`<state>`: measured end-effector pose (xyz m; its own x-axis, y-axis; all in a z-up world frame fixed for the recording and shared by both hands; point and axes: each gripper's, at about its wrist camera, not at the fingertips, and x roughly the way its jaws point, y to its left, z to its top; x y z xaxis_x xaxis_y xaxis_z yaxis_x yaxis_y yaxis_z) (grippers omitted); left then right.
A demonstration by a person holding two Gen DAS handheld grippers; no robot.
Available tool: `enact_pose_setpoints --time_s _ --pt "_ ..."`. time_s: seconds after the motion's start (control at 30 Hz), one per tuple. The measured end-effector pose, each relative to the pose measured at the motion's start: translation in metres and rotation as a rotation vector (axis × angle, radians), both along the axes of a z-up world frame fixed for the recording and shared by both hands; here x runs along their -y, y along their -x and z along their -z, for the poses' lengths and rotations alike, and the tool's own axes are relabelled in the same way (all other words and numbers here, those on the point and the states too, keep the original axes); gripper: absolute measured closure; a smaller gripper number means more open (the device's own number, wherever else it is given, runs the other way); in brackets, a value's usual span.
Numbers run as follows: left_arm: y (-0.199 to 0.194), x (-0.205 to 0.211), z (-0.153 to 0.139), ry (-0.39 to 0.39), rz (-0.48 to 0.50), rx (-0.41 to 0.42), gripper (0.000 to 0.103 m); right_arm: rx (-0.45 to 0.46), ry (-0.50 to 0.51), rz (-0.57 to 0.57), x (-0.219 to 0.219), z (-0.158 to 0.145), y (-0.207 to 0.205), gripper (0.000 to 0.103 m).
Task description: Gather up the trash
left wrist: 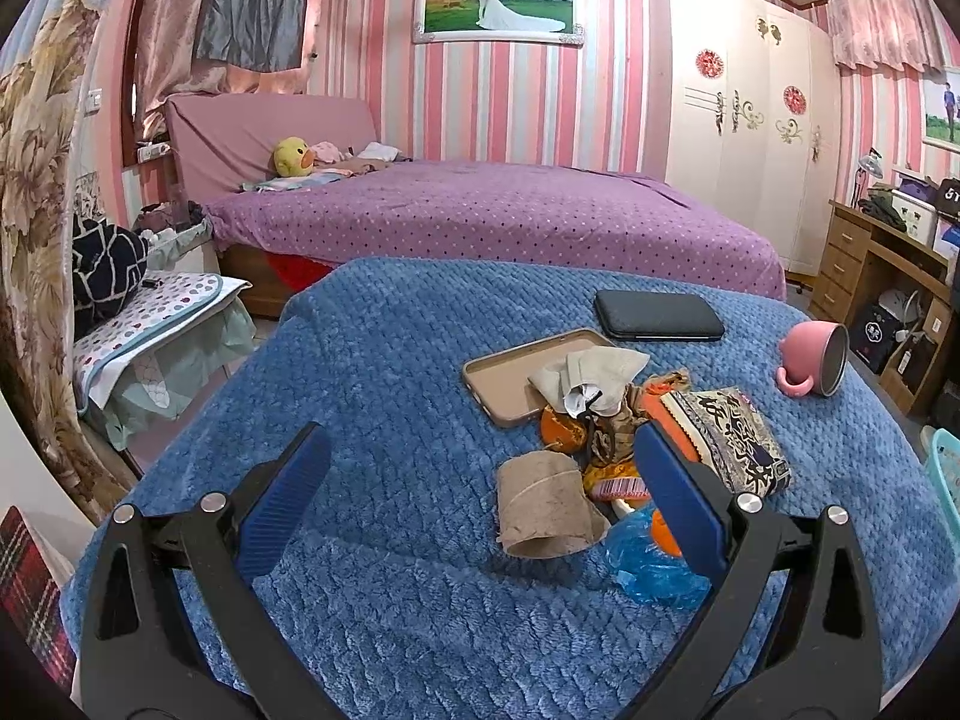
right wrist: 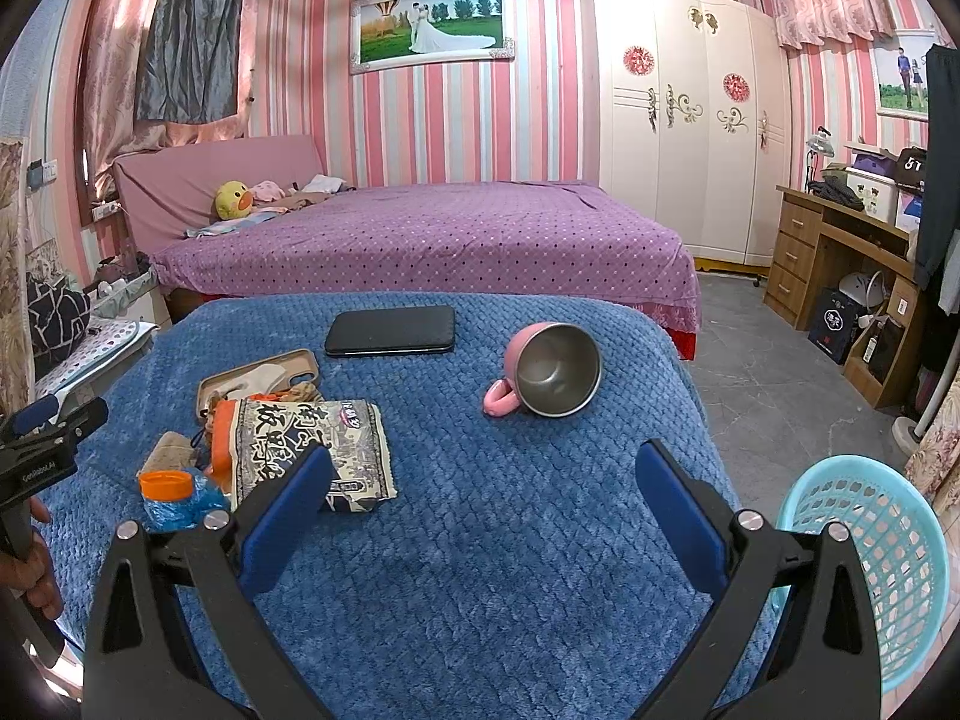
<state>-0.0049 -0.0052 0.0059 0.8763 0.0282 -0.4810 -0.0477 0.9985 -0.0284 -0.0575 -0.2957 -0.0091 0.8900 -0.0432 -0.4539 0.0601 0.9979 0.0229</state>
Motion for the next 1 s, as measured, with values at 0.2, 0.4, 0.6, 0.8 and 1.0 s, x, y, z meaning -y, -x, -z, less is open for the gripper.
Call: enact_pose_setpoints --time_s 0.2,0.4,0.6,0.8,1.0 --pt "0.0011 0.0031 0.0002 -0.014 -0.003 0.004 0.005 0.000 0.001 0.001 0.0003 0.0002 -0.0002 0.004" --pt "0.0016 0.0046 0.0003 -0.018 0.002 0.005 0.005 0.000 0.002 0.002 0.0003 0.0005 -0.0002 0.004" --pt "0.0014 0.0066 0.0006 -0.032 0.000 0.008 0.005 0.001 0.003 0.001 0.0000 0.0005 -0.0002 0.004" --pt "0.0019 0.0054 -0.0004 -0.022 0.000 0.012 0.005 0.000 0.001 0.001 0.0002 0.0007 -0.0003 0.004" --pt "0.0018 0.0046 0.0003 -0.016 0.000 0.007 0.005 0.000 0.001 0.001 0.0003 0.0007 -0.0004 0.004"
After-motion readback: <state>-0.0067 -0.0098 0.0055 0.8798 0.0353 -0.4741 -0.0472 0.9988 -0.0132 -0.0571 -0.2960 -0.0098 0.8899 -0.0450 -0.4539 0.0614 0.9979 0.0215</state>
